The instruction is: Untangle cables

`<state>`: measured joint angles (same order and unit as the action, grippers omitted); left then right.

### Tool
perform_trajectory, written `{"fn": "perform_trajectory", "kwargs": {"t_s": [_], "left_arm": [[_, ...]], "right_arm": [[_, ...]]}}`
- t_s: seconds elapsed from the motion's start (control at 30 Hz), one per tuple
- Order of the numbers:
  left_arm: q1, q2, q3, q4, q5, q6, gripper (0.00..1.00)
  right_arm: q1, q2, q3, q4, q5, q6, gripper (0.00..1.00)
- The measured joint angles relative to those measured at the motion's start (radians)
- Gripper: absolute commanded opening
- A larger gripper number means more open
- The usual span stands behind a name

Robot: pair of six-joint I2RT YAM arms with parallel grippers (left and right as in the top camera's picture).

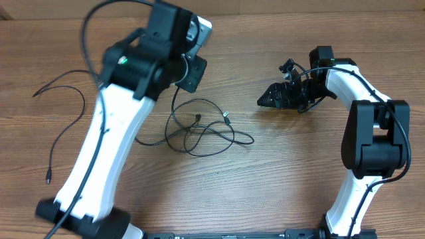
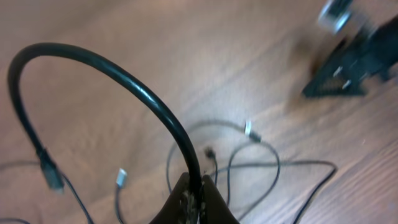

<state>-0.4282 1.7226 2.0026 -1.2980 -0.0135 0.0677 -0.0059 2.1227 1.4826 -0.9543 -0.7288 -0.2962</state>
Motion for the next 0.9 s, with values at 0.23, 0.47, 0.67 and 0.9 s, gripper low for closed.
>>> {"fn": "perform_trajectory", "kwargs": {"t_s": [0.23,0.47,0.67,0.9], "left_arm": [[0.000,0.150,-0.001,-0.131,0.175,-0.004,0.04],[0.000,0.211,-0.003,-0.222,0.473,0.181,0.04],[-0.001,0.211,-0.007,-0.265,0.595,0.290,0.04],[-0.037,0.211,-0.121,-0.227,0.633,0.370,0.04]], "right_arm": [[0.000,0.000,0.000,0.000,0.000,0.000,1.00],[0.000,0.000,0.000,0.000,0.000,0.000,1.00],[0.000,0.000,0.000,0.001,0.000,0.000,1.00],[0.000,0.000,0.000,0.002,0.000,0.000,1.00]]}}
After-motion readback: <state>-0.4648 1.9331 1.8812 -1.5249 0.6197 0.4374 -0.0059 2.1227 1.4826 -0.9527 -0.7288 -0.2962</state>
